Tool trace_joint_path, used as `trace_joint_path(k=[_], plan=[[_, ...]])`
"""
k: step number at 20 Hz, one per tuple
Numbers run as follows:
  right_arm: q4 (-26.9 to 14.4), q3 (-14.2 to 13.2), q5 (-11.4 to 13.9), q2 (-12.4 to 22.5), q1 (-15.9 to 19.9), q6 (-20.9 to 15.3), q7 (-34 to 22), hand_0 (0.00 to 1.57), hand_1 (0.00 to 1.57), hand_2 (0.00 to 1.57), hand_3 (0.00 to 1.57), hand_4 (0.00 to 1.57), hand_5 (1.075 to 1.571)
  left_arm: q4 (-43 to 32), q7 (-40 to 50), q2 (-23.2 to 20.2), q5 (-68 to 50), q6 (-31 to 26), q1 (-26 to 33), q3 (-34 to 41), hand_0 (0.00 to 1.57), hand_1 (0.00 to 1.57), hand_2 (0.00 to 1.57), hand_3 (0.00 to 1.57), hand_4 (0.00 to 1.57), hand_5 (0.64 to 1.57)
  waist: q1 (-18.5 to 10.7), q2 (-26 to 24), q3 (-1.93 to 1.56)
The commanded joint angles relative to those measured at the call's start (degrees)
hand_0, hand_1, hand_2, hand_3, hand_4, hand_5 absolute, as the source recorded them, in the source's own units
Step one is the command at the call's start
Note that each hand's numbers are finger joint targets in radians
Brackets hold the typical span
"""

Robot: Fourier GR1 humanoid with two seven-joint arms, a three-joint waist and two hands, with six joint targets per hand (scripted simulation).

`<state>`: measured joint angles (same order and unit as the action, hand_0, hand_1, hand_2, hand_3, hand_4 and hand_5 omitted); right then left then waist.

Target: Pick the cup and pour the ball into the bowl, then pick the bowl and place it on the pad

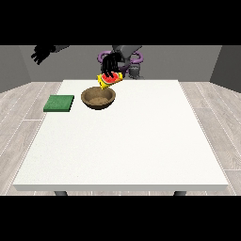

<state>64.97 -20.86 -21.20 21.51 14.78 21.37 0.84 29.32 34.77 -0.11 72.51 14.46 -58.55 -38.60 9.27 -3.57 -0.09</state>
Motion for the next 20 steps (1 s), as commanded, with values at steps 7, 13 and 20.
trace_joint_path(k=[7,13,20], plan=[[-0.3,2.4,2.7,-4.7,0.4,-4.7,2.2,0.00,0.00,0.00,0.27,0.69,1.548,10.3,0.9,0.1,2.8,-16.2,2.2,-6.4,0.00,0.00,1.06,1.54,1.11,1.571,-0.5,-1.5,0.07],[-0.3,-0.7,1.2,-1.7,-3.7,-4.7,0.1,0.00,0.00,0.00,0.05,0.71,1.548,17.0,-5.5,-4.7,-7.9,0.0,8.6,7.5,0.80,0.80,1.57,1.56,1.17,1.561,-6.6,-5.1,0.27],[0.4,-0.1,3.0,-4.2,-2.4,-9.7,0.1,0.00,0.00,0.00,0.00,0.78,1.557,28.4,-15.4,-5.8,-35.5,3.7,8.4,31.5,0.00,0.00,0.00,0.00,1.18,1.551,-12.6,-3.6,0.92]])
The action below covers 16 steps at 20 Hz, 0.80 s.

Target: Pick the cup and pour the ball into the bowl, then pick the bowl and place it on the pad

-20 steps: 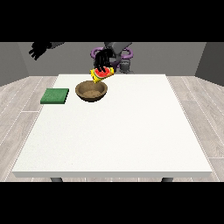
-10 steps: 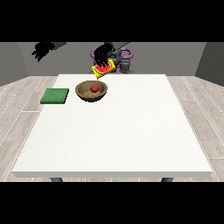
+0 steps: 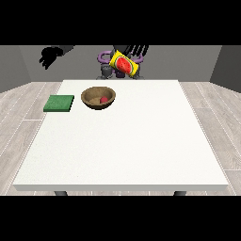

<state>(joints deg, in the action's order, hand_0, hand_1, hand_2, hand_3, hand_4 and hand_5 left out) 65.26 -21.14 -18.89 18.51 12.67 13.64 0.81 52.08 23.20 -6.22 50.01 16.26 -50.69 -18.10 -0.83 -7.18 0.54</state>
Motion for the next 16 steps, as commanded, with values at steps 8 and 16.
trace_joint_path(k=[8,16], plan=[[-2.0,-0.3,2.2,-5.6,-2.3,-7.0,3.9,0.00,0.00,0.00,0.00,0.75,1.563,13.1,-14.3,-4.6,-42.8,-15.6,2.1,30.0,0.00,0.00,0.00,0.00,1.05,1.566,-8.9,4.8,-0.28],[-7.3,0.0,2.3,-9.5,1.1,-8.0,10.8,0.00,0.00,0.00,0.00,0.74,1.567,11.7,-13.3,-17.0,-55.1,-30.9,0.1,39.4,0.00,0.00,0.00,0.00,1.05,1.555,-10.6,12.4,-0.57]])
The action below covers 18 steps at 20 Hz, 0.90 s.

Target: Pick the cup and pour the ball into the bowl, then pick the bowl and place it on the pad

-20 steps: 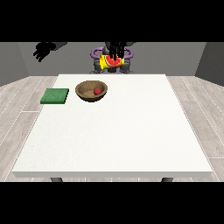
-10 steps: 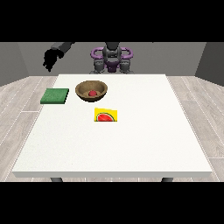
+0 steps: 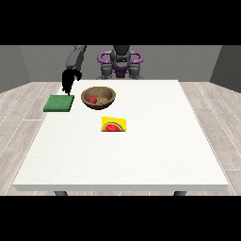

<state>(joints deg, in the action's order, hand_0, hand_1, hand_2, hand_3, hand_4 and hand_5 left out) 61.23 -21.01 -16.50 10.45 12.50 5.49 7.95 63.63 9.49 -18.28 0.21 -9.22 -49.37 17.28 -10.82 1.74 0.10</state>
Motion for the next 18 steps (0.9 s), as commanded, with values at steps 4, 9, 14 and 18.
trace_joint_path(k=[4,9,14,18], plan=[[-7.5,-0.1,0.4,-1.0,2.2,1.2,7.6,0.00,0.00,0.00,0.00,0.69,1.566,0.6,-1.4,-8.6,-8.6,-9.3,3.2,6.7,0.00,0.00,0.00,0.00,0.99,1.561,-0.1,4.8,-0.13],[-15.6,0.6,1.6,-2.5,6.1,0.5,14.1,0.00,0.00,0.00,0.00,0.57,1.559,3.8,1.0,-9.8,-11.2,-10.4,5.2,6.6,0.00,0.00,0.00,0.00,1.01,1.536,0.6,5.0,-0.15],[-22.6,0.8,2.0,-1.9,10.5,0.8,17.0,0.00,0.00,0.00,0.00,0.52,1.554,7.0,3.3,-11.7,-12.8,-9.5,4.3,6.5,0.00,0.00,0.00,0.00,1.01,1.536,1.3,7.2,-0.16],[-24.1,1.6,3.0,-3.8,12.8,-1.2,22.0,0.00,0.00,0.00,0.00,0.48,1.548,6.7,-0.2,-13.8,-13.7,-10.9,6.2,7.9,0.00,0.00,0.00,0.00,1.02,1.536,1.8,10.4,-0.15]])
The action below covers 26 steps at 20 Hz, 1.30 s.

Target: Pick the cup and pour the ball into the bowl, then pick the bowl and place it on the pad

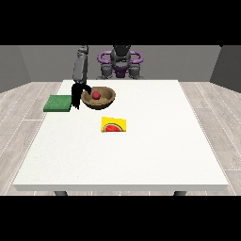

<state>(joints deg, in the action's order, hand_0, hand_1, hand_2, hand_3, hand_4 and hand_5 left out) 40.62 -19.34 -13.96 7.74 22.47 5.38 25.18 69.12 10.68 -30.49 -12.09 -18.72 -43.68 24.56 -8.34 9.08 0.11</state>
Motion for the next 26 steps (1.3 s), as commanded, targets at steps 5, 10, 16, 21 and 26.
trace_joint_path(k=[5,10,16,21,26], plan=[[-7.1,-0.1,0.2,0.5,5.3,-0.5,3.5,0.00,0.00,0.00,0.00,0.45,1.547,2.7,-0.3,-1.8,-3.3,-0.6,1.9,1.3,0.00,0.00,0.00,0.00,1.02,1.536,-0.1,2.7,-0.16],[-7.0,1.3,0.8,-2.7,6.3,-3.4,3.6,0.00,0.00,0.00,0.00,0.46,1.550,1.0,0.4,-5.1,-6.0,-4.1,2.8,3.0,0.00,0.00,0.00,0.00,1.02,1.537,-0.9,1.5,-0.14],[-11.7,-2.7,-0.5,1.4,3.5,-9.1,-0.3,0.88,0.88,0.58,0.00,0.61,1.514,3.8,1.4,-5.3,-6.7,-3.1,2.9,3.0,0.00,0.00,0.00,0.00,1.02,1.535,-2.1,4.2,-0.16],[-10.4,0.7,5.3,4.4,1.0,-15.5,-1.5,1.57,1.57,1.57,1.57,0.91,1.478,1.9,0.4,-7.3,-8.0,-3.9,0.8,4.8,0.00,0.00,0.00,0.00,1.06,1.528,-1.8,7.0,0.05],[-8.3,2.7,7.4,6.9,-2.2,-18.0,-3.7,1.57,1.57,1.57,1.37,0.96,1.536,2.1,1.6,-6.9,-9.2,-5.0,2.0,4.5,0.00,0.00,0.00,0.00,1.14,1.520,-3.4,4.1,0.05]])
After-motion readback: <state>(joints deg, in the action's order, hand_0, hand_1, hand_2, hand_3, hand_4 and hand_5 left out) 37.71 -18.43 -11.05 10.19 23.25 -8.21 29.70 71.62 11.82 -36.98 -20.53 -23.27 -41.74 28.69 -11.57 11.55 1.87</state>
